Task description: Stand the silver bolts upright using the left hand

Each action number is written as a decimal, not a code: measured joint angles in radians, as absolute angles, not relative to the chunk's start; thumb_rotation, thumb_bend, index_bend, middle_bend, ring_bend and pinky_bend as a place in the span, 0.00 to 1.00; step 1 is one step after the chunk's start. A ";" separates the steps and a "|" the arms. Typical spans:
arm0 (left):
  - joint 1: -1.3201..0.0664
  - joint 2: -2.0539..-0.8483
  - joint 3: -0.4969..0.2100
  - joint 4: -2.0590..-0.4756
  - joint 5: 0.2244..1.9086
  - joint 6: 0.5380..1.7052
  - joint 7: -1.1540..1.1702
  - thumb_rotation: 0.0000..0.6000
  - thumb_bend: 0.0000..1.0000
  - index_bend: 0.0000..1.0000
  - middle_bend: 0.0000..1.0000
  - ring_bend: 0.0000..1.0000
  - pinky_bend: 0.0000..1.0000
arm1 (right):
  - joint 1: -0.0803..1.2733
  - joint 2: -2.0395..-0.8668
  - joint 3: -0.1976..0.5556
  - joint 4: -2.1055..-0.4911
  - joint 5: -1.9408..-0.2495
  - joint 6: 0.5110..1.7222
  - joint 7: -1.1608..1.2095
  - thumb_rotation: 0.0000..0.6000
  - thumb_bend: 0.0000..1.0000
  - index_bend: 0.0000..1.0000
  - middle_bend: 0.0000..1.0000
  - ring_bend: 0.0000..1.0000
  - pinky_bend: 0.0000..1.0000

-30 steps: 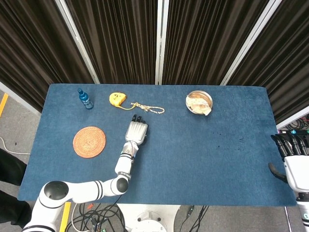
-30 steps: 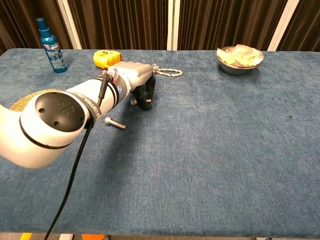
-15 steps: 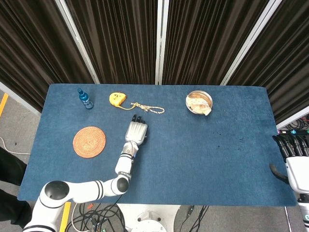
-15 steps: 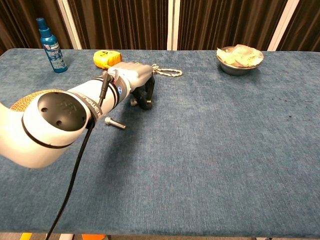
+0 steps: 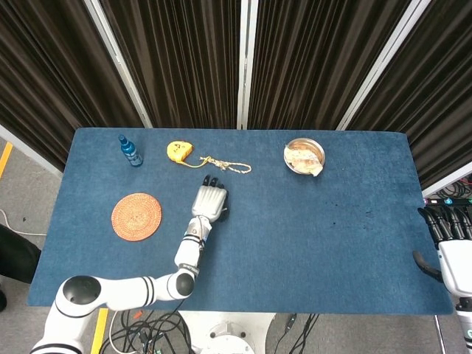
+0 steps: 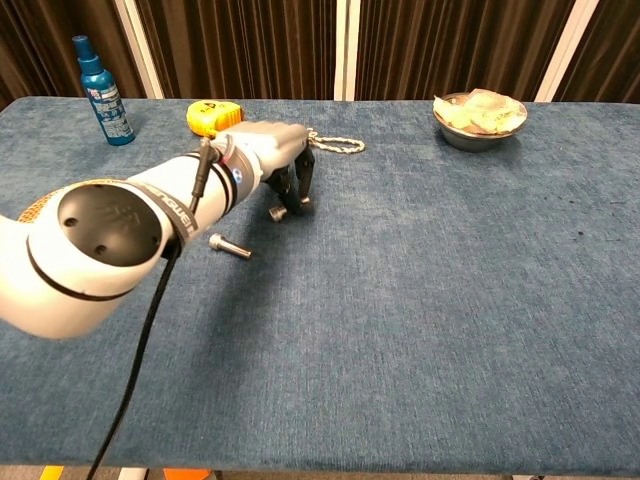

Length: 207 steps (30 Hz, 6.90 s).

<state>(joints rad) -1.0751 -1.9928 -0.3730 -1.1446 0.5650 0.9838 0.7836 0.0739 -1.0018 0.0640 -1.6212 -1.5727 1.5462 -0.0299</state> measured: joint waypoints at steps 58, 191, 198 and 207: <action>-0.911 -1.936 -0.324 -1.156 0.905 0.971 0.362 0.74 0.37 0.50 0.27 0.07 0.00 | 0.071 -1.002 0.062 -1.652 -1.584 1.547 -0.065 1.00 0.19 0.09 0.14 0.00 0.01; -0.653 -1.888 -0.196 -1.070 1.301 1.017 -0.251 1.00 0.37 0.47 0.23 0.06 0.00 | 0.076 -0.990 0.060 -1.694 -1.604 1.548 -0.115 1.00 0.19 0.09 0.14 0.00 0.01; -0.648 -1.877 -0.190 -1.083 1.318 1.032 -0.237 0.99 0.37 0.33 0.19 0.02 0.00 | 0.077 -0.991 0.061 -1.693 -1.607 1.550 -0.113 1.00 0.19 0.09 0.14 0.00 0.01; -0.614 -1.739 -0.193 -1.226 1.354 1.115 -0.197 0.99 0.35 0.27 0.18 0.01 0.00 | 0.084 -0.985 0.065 -1.686 -1.604 1.541 -0.098 1.00 0.19 0.09 0.14 0.00 0.01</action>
